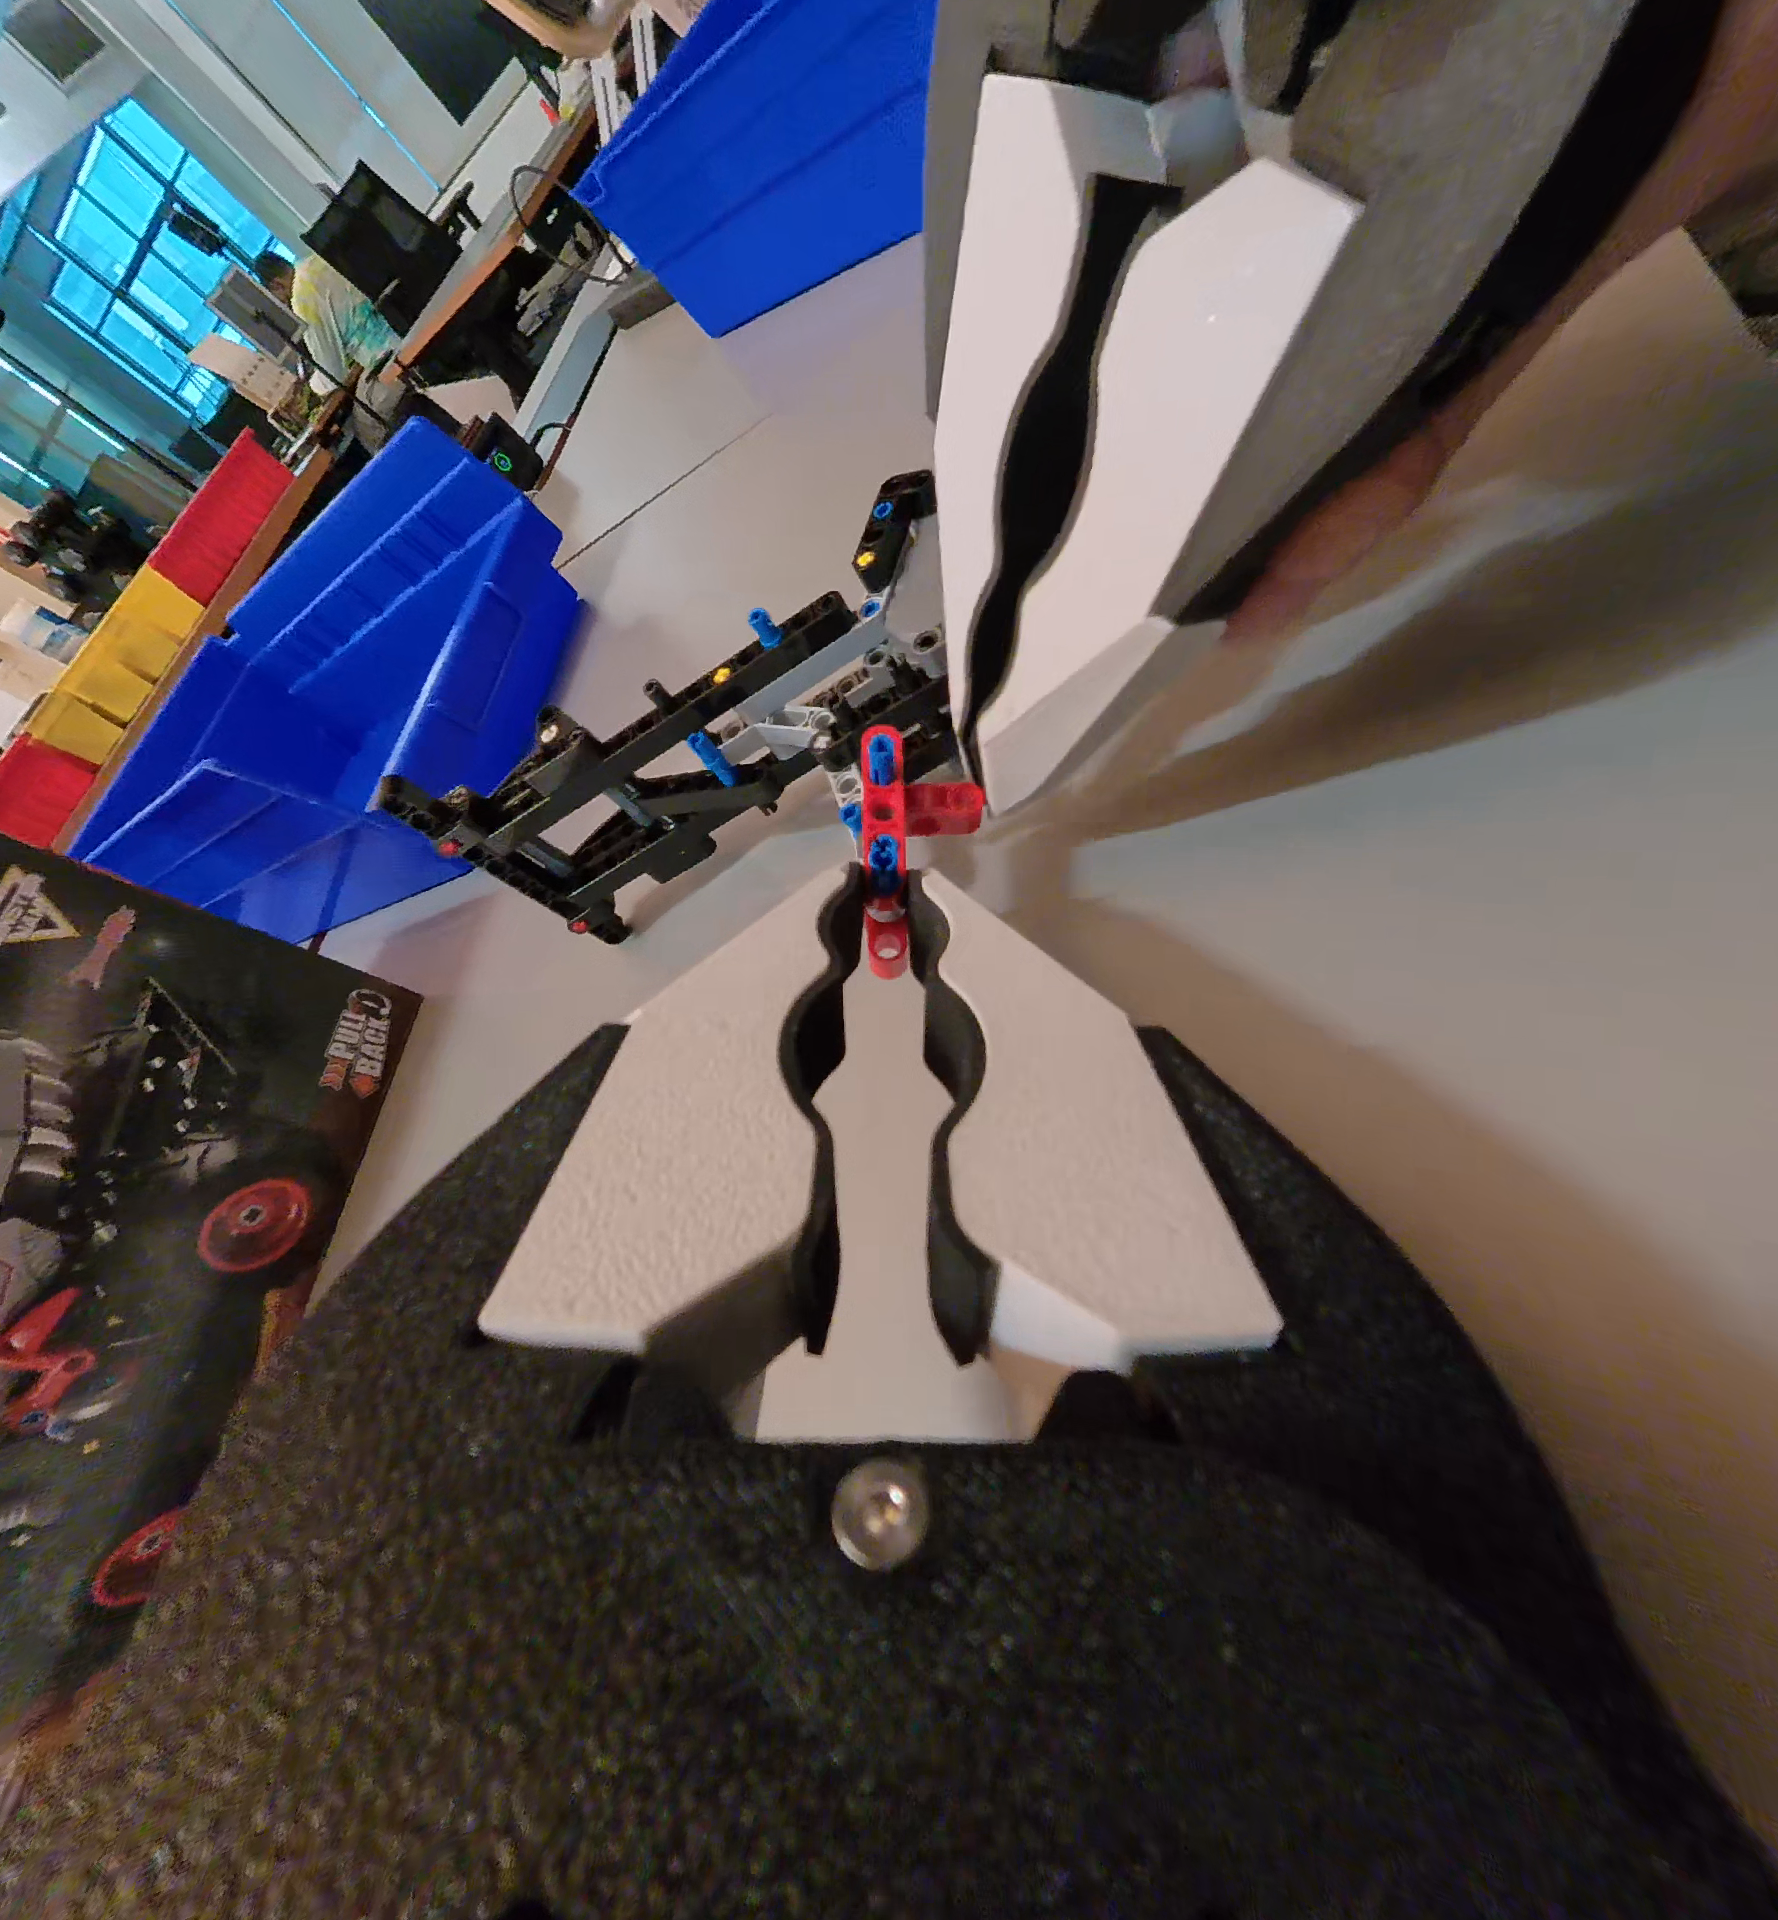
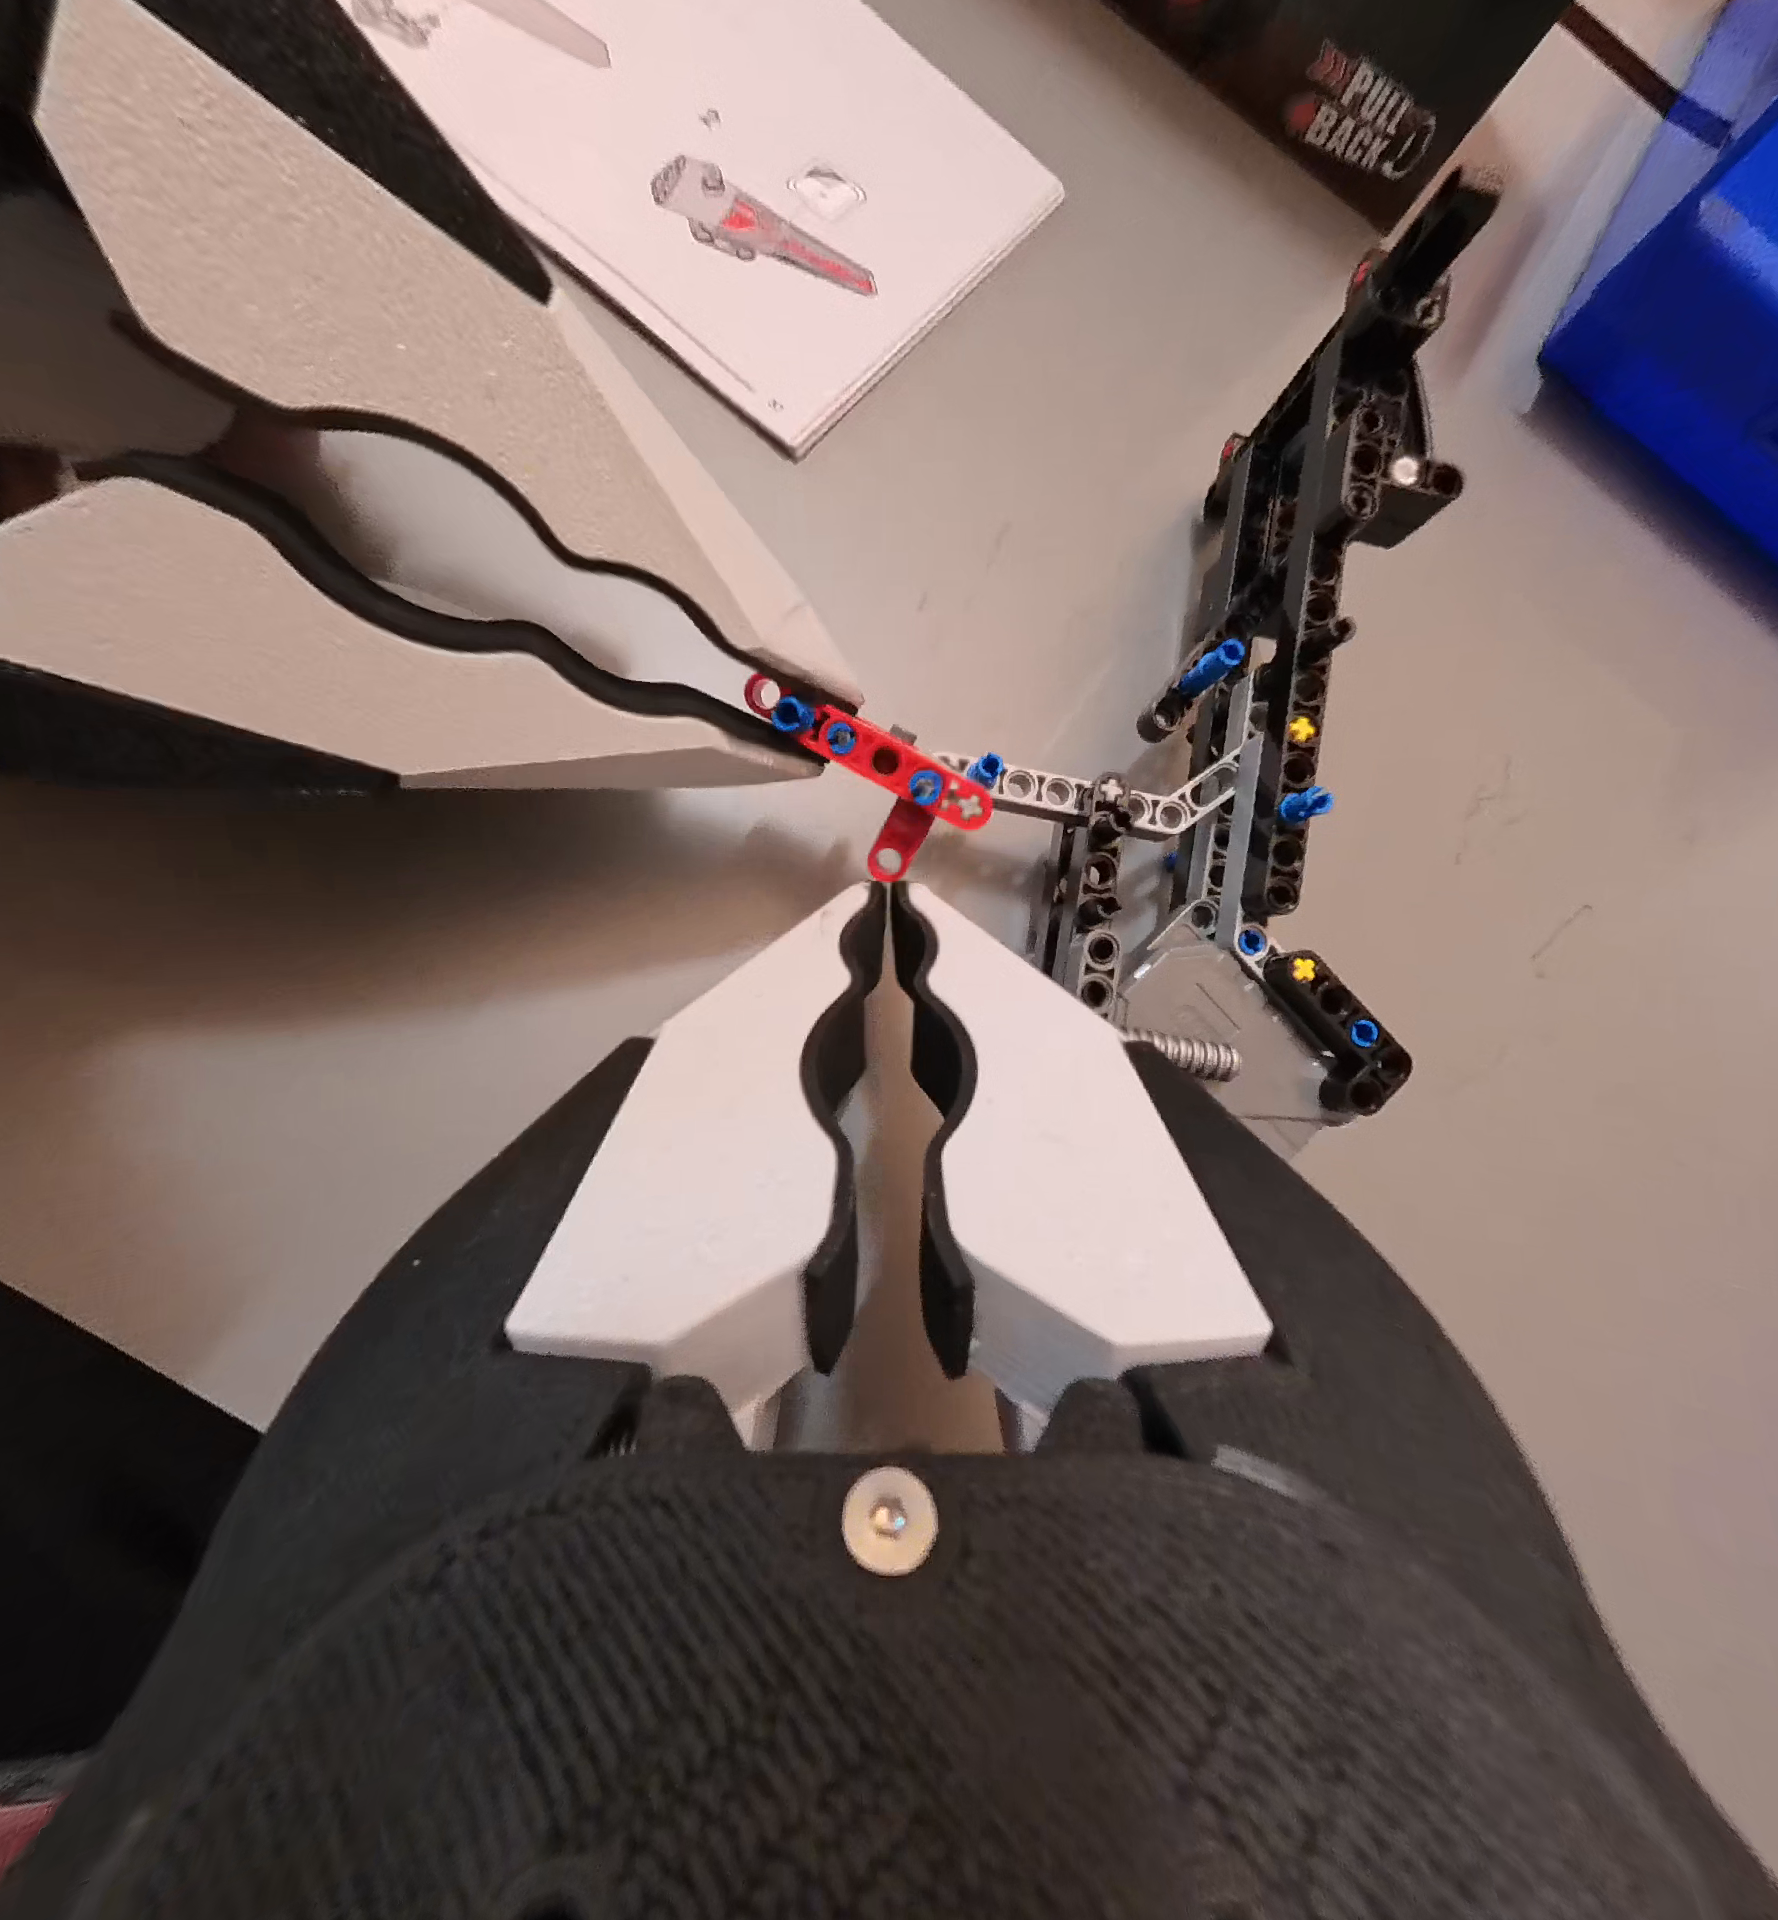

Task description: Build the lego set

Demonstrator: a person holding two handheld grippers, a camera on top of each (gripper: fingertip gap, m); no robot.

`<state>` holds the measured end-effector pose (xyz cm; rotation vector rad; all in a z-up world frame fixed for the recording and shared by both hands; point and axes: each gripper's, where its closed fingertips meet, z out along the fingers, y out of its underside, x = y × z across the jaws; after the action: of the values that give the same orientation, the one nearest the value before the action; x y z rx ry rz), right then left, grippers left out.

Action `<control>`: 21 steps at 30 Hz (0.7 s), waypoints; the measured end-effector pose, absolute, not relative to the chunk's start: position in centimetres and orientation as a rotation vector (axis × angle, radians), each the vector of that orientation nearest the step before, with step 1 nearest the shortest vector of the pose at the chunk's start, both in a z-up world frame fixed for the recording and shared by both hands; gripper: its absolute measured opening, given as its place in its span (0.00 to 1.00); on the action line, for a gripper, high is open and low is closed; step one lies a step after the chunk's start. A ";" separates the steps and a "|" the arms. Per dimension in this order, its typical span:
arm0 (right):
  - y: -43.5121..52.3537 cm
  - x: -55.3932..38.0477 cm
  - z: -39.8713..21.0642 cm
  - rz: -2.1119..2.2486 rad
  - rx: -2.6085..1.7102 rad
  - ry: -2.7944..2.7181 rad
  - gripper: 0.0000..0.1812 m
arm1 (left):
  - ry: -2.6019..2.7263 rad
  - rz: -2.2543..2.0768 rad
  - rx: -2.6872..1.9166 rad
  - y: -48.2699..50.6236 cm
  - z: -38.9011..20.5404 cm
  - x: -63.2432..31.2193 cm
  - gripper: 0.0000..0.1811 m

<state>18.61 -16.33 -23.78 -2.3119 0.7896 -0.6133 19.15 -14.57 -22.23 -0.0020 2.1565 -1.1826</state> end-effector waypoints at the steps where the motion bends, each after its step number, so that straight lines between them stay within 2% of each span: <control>1: -16.3 18.6 -23.7 -0.609 -2.307 0.788 0.00 | 2.156 -1.195 -0.014 -14.5 -22.1 19.2 0.02; 4: -16.5 18.6 -23.6 -0.620 -2.280 0.798 0.10 | 2.152 -1.241 -0.051 -14.4 -21.7 19.3 0.02; 9: -16.0 18.4 -22.9 -0.652 -2.169 0.769 0.06 | 2.178 -1.401 -0.096 -14.5 -20.7 18.8 0.02; 13: -15.8 18.0 -22.7 -0.664 -2.091 0.756 0.08 | 2.238 -1.529 -0.186 -14.5 -20.2 18.6 0.02; 21: -15.3 19.4 -21.3 -0.706 -1.919 0.786 0.09 | 2.355 -1.520 -0.406 -14.0 -21.3 19.0 0.02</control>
<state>19.40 -15.30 -21.31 -1.9186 0.7861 -0.7062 19.02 -14.03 -21.27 -0.4063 2.3546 -1.5199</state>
